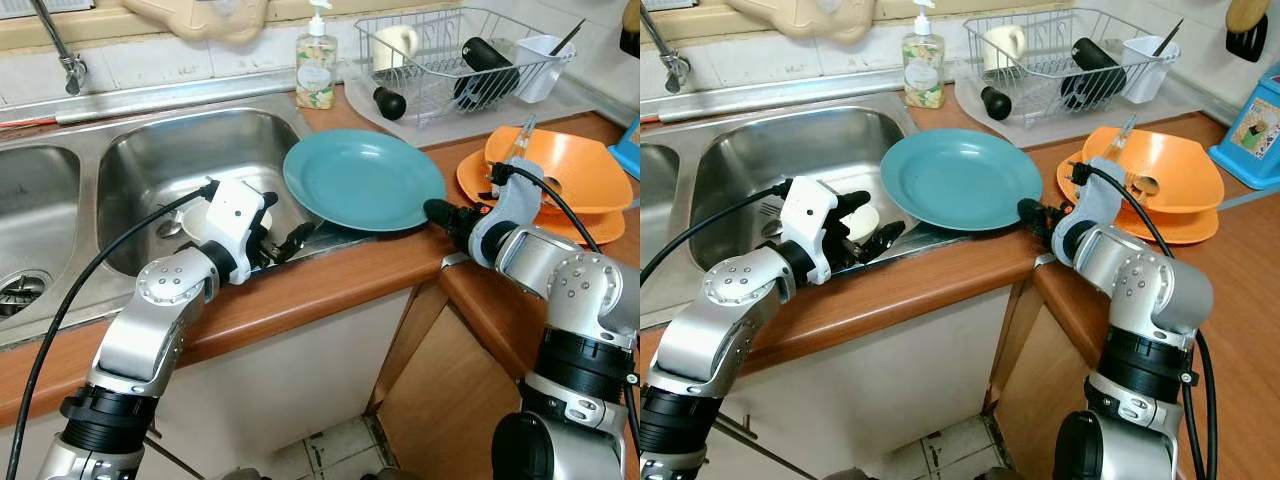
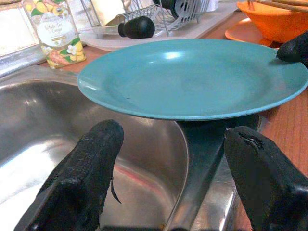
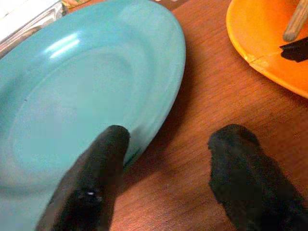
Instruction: Kitchen organization
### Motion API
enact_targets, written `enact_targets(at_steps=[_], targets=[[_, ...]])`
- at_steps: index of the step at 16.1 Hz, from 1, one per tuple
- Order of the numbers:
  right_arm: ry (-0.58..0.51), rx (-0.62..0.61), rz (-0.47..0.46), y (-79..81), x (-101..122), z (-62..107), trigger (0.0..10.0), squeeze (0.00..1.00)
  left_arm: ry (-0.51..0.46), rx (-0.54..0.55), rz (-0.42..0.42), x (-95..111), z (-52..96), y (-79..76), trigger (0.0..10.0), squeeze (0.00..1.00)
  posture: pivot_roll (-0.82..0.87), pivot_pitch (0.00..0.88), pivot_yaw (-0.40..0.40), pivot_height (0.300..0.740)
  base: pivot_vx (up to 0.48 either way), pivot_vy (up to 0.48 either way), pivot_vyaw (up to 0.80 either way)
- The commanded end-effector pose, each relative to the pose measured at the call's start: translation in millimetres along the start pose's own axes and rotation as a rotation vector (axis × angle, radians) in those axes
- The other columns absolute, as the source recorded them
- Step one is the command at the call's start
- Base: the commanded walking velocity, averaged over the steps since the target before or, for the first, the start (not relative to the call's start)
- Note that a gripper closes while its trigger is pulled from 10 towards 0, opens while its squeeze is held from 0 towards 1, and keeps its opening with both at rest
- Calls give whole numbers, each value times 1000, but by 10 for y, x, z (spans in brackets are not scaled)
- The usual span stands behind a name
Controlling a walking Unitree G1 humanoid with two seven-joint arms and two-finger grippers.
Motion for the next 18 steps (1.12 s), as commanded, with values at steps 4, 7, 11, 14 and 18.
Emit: enact_targets(at_steps=[4, 7, 11, 14, 18], targets=[[-5, 16, -44, 19, 38, -2, 0, 0, -17, 2, -8, 59, 21, 16, 10000, 0, -72, 0, -10, 740, 0, 0, 0], [-17, 36, -61, 52, 60, -2, 0, 0, -19, 4, -7, 63, 24, 24, 10000, 0, -72, 0, -10, 740, 0, 0, 0], [-21, 64, -74, 92, 69, -2, 0, 0, -16, 12, 0, 47, 36, 31, 10000, 0, -70, 0, -11, 740, 0, 0, 0], [-21, 75, -85, 109, 69, -2, 0, 0, -12, 19, 6, 32, 43, 41, 10000, 0, -69, 0, -9, 740, 0, 0, 0], [-45, 107, -94, 136, 108, 18, 0, 0, -10, 32, 8, 31, 41, 65, 10000, 0, -70, 0, -6, 740, 0, 0, 0]])
Point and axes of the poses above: a point about 5 cm out from each wrist's last joint towards the gripper, its own z axis pointing back from the gripper into the wrist, its own x axis along the axis of the wrist's last joint, y = z × x, the point moved 3 cm from there along -z, pointing out of the wrist towards the gripper, and after that the axes turned 3 degrees about -z, right-handed, at the moved point
